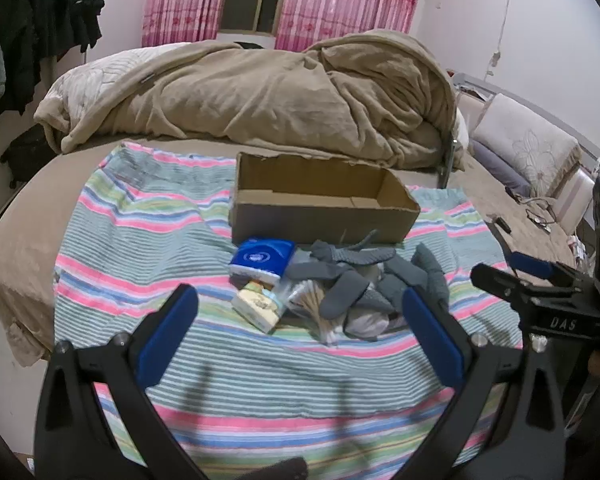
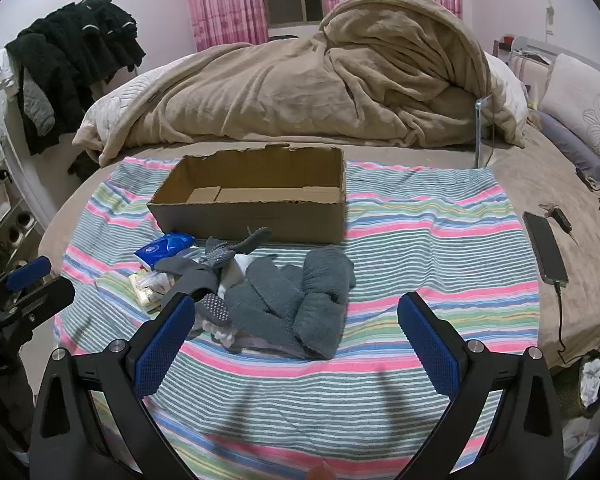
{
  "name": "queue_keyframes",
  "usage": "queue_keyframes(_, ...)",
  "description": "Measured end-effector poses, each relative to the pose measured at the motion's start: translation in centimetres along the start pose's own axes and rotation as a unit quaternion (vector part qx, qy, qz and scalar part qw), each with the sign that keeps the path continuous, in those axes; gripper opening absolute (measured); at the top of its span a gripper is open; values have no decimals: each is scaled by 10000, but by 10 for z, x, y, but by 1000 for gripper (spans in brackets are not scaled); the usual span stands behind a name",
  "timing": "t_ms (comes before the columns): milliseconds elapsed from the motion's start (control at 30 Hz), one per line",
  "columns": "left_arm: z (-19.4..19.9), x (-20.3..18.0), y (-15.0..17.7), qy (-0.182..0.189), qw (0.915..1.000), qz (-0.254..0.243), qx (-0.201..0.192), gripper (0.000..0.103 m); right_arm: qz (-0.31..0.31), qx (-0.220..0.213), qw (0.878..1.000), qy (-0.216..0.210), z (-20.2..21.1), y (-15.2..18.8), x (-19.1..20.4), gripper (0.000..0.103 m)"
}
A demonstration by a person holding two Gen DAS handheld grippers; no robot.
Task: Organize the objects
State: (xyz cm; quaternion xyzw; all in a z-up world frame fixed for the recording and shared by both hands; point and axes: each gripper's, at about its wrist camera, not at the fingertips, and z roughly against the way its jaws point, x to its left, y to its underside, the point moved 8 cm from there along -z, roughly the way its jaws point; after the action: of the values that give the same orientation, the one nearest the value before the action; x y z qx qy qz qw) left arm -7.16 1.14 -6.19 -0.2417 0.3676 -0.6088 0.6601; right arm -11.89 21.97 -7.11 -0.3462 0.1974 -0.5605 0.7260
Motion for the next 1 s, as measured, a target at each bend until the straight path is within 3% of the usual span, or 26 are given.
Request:
queue_keyframes(467,-4,3,3,-2,10000,14,73,102,3,2,10000,21,-1,0,0,103)
queue_keyframes(633,-6,0,5,227,9997,57,122,102,-18,21,10000,20,-2,0,0,103)
queue_keyframes(1000,-5,2,4,110,9999,50,97,102,3,16,10000,-4,-4,1,0,103)
